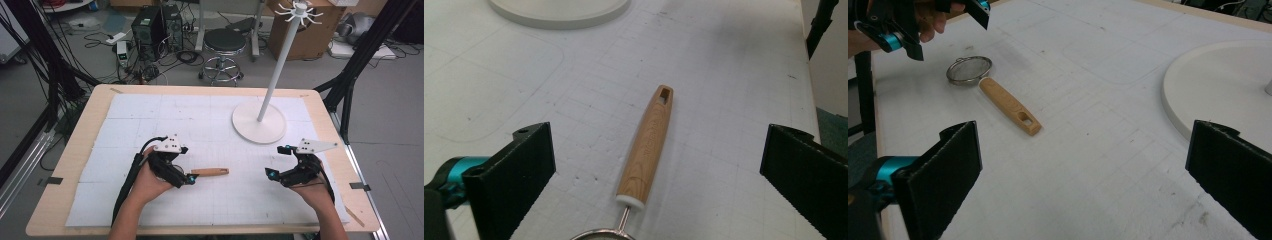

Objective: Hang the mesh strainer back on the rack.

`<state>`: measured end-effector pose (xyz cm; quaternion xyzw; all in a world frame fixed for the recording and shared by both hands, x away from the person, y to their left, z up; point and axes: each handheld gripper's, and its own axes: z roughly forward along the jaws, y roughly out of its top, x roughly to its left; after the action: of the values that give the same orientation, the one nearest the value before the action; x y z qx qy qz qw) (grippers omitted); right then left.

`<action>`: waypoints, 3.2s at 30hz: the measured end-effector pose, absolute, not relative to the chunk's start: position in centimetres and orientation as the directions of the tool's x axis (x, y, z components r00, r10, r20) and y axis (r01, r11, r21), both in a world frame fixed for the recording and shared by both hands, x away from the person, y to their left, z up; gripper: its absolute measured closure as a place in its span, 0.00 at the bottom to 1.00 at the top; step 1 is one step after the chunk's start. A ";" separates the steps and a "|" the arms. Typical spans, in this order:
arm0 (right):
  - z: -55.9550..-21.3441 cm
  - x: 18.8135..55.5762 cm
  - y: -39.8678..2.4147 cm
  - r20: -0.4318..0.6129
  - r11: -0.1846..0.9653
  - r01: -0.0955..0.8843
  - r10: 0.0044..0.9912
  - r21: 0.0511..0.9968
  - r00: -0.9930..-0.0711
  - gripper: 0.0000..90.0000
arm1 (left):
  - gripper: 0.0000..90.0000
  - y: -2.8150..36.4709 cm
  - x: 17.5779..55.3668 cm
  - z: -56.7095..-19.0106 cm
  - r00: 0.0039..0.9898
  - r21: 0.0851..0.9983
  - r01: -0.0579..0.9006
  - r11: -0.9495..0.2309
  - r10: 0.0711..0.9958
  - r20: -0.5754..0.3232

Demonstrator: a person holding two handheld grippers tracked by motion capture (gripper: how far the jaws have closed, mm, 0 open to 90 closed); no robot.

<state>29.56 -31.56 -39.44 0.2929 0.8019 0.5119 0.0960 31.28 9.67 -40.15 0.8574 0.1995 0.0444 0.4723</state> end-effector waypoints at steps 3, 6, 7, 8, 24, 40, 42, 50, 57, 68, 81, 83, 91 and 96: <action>-39.4 29.6 -31.6 0.145 0.305 0.370 0.567 0.877 -0.811 0.01 | 0.02 8.9 31.5 -40.2 0.922 0.822 0.295 -0.488 0.372 -0.111; -39.5 29.6 -31.5 0.144 0.311 0.372 0.567 0.875 -0.811 0.01 | 0.02 8.2 31.7 -40.2 0.926 0.800 0.295 -0.523 0.364 -0.103; -39.5 29.6 -31.5 0.145 0.310 0.373 0.567 0.875 -0.811 0.01 | 0.02 7.9 31.7 -40.2 0.928 0.796 0.291 -0.531 0.360 -0.099; -39.5 29.6 -31.4 0.143 0.311 0.372 0.568 0.874 -0.811 0.01 | 0.02 7.6 31.8 -40.1 0.928 0.792 0.292 -0.537 0.359 -0.099; -40.0 29.8 -31.2 0.144 0.329 0.385 0.570 0.862 -0.809 0.01 | 0.02 6.0 33.5 -39.9 0.934 0.711 0.303 -0.635 0.345 -0.089; -40.2 29.9 -30.8 0.123 0.356 0.379 0.569 0.854 -0.813 0.01 | 0.19 5.2 34.2 -41.2 0.939 0.611 0.317 -0.726 0.329 -0.097; -40.2 29.9 -30.8 0.121 0.358 0.377 0.569 0.854 -0.814 0.01 | 0.29 5.2 34.1 -41.3 0.945 0.599 0.309 -0.739 0.311 -0.103; -40.3 29.8 -30.6 0.122 0.366 0.381 0.566 0.849 -0.815 0.01 | 0.45 5.0 34.0 -42.0 0.948 0.514 0.304 -0.802 0.310 -0.076; -40.3 29.9 -30.6 0.119 0.362 0.377 0.567 0.853 -0.815 0.01 | 0.55 5.0 34.1 -42.4 0.945 0.435 0.301 -0.849 0.326 -0.017; -40.4 29.9 -30.4 0.116 0.373 0.379 0.565 0.847 -0.817 0.01 | 0.67 3.9 34.0 -42.1 0.952 0.370 0.286 -0.884 0.307 -0.004; -40.5 29.9 -30.4 0.120 0.372 0.381 0.564 0.847 -0.817 0.01 | 0.76 3.8 33.7 -42.0 0.956 0.365 0.270 -0.891 0.292 0.006; -40.5 29.9 -30.4 0.118 0.374 0.379 0.563 0.846 -0.818 0.01 | 0.76 3.8 33.7 -42.0 0.957 0.365 0.269 -0.891 0.291 0.006; -40.5 29.9 -30.5 0.126 0.367 0.385 0.564 0.846 -0.816 0.01 | 0.76 4.3 33.8 -41.2 0.948 0.447 0.289 -0.846 0.318 -0.011; -40.5 30.0 -30.5 0.124 0.370 0.384 0.565 0.846 -0.816 0.01 | 0.76 5.1 33.8 -39.8 0.940 0.560 0.309 -0.769 0.337 -0.056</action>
<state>29.96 -30.51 -40.49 0.2885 0.8223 0.4815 0.0938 33.79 5.09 -39.81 0.9401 0.1718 0.0237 0.2934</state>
